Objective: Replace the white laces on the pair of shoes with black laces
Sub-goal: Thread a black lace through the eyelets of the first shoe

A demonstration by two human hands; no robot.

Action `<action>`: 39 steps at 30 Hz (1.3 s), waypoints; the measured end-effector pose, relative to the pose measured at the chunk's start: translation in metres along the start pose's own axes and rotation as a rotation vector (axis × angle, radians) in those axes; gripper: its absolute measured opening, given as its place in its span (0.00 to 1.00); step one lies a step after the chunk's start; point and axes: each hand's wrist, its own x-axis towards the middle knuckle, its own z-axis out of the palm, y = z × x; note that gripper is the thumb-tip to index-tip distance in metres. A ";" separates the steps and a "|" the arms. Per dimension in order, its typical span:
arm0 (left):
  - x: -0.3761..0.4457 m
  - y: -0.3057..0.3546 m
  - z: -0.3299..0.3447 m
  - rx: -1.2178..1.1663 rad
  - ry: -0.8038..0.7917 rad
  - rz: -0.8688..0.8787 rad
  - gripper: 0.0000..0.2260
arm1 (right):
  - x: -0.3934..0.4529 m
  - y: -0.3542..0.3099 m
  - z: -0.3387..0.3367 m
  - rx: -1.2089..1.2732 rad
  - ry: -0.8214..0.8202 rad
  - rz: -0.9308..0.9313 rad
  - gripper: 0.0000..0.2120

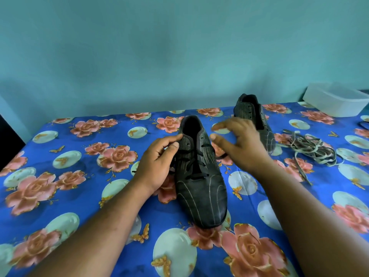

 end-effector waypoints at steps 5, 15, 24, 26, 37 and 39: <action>-0.002 0.003 -0.002 0.047 0.028 -0.019 0.07 | -0.003 -0.005 0.007 0.047 -0.129 -0.136 0.09; -0.001 -0.002 -0.002 0.083 -0.027 -0.032 0.10 | 0.005 -0.004 -0.010 0.363 0.032 0.124 0.08; -0.002 -0.001 -0.003 0.086 -0.009 -0.031 0.10 | 0.017 0.021 -0.021 0.419 0.340 0.420 0.12; -0.003 0.001 -0.003 0.084 -0.010 -0.032 0.10 | 0.015 0.020 -0.019 0.269 0.359 0.361 0.08; -0.003 0.003 -0.007 0.065 -0.063 -0.090 0.10 | -0.001 0.003 0.007 -0.068 -0.086 -0.138 0.16; -0.003 0.003 -0.008 0.093 -0.063 -0.077 0.11 | 0.000 0.006 0.007 -0.019 -0.095 -0.138 0.12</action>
